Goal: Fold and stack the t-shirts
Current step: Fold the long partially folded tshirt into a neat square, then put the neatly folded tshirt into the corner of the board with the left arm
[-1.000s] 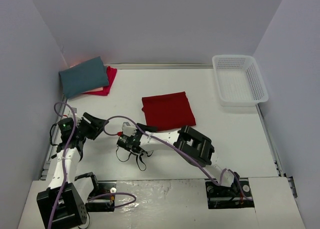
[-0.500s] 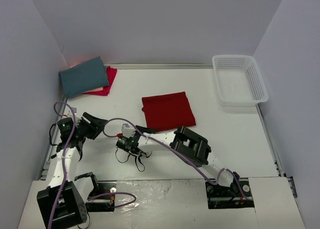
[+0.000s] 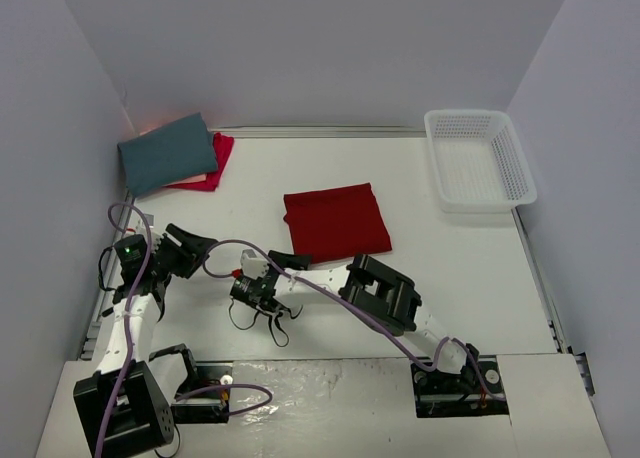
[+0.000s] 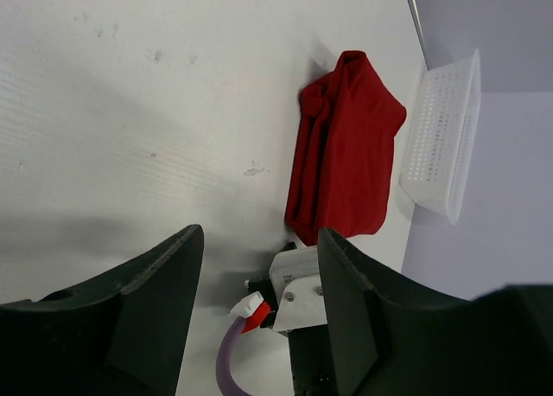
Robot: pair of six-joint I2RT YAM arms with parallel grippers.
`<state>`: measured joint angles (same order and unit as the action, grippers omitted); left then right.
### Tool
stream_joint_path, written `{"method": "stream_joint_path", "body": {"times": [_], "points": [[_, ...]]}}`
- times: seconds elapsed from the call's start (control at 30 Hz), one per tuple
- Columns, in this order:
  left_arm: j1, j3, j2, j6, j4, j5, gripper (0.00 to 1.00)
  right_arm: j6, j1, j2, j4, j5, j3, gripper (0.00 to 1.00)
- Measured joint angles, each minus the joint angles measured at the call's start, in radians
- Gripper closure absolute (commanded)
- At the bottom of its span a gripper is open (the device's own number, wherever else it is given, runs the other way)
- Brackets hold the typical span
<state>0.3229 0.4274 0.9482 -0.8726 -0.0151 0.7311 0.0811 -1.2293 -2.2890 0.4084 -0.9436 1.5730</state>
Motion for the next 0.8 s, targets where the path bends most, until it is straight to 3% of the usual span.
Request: {"method": "stream_joint_path", "body": {"times": [0.37, 0.53, 0.57, 0.67, 0.8], "points": [[0.007, -0.018, 0.000, 0.000, -0.011, 0.001, 0.46, 0.031, -0.002, -0.051, 0.001, -0.047, 0.052, 0.60], [0.007, -0.018, 0.000, 0.000, -0.012, 0.002, 0.46, 0.037, 0.001, -0.066, -0.001, -0.045, 0.058, 0.76], [0.007, -0.018, 0.000, 0.000, -0.012, 0.002, 0.46, 0.037, 0.002, -0.068, -0.001, -0.043, 0.058, 0.86], [0.007, -0.018, 0.000, 0.000, -0.013, 0.002, 0.46, 0.040, 0.009, -0.072, -0.001, -0.042, 0.058, 1.00], [0.007, -0.018, 0.000, 0.000, -0.014, 0.003, 0.46, 0.035, 0.011, -0.074, -0.001, -0.039, 0.058, 1.00]]}}
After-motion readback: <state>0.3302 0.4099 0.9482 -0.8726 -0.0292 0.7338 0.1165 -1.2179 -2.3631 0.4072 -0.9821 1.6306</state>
